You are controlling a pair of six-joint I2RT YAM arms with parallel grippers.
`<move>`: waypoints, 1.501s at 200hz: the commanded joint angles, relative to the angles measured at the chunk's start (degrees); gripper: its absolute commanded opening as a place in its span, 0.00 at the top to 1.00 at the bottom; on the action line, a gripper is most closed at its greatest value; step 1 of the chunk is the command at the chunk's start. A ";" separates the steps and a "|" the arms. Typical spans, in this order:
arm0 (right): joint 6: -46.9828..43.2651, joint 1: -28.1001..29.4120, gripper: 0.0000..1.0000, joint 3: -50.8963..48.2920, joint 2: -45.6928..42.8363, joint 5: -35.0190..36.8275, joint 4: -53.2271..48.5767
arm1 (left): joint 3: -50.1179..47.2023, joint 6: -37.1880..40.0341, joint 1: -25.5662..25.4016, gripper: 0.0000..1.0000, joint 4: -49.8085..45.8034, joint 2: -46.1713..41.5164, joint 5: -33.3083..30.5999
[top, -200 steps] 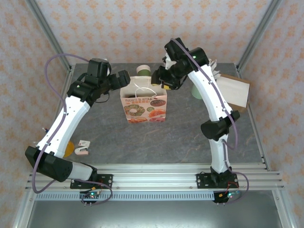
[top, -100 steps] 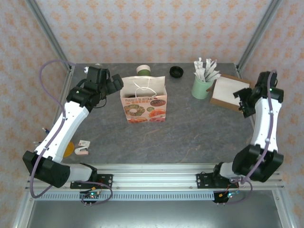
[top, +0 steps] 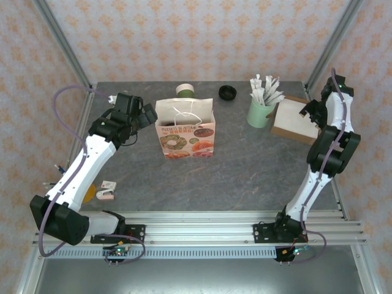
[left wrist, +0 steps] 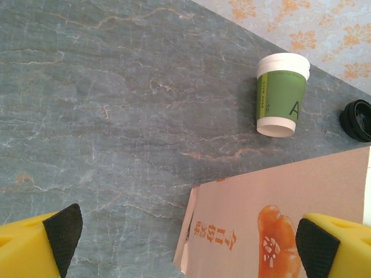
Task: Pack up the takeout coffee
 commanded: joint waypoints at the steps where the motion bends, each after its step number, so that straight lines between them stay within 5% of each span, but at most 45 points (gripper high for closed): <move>1: -2.18 -0.10 0.28 5.21 5.30 1.10 -2.88 | 1.59 -1.65 0.48 0.00 -0.19 1.34 -2.05; 38: -2.70 0.40 0.27 10.25 12.86 -1.12 -9.87 | 7.27 0.19 0.50 0.00 -3.87 5.50 -1.32; 105: 15.52 9.18 0.23 -24.24 -12.41 -9.75 4.23 | 5.10 -1.43 0.50 0.00 -2.71 5.37 -0.48; 141: 19.11 6.75 0.21 -25.22 -21.12 -3.04 3.75 | 5.73 0.09 0.49 0.00 -2.33 6.50 0.81; 173: 9.30 -1.88 0.29 -17.15 -13.06 -3.54 -3.55 | 5.74 0.77 0.44 0.00 -1.42 7.52 2.17; 248: 7.56 -3.39 0.48 -6.35 1.27 1.86 -4.68 | 4.83 -1.69 0.40 0.00 -2.99 5.99 0.73; 300: 7.61 -3.39 0.43 -7.32 1.44 5.85 -4.89 | 6.01 -2.31 0.41 0.00 -3.43 7.45 0.68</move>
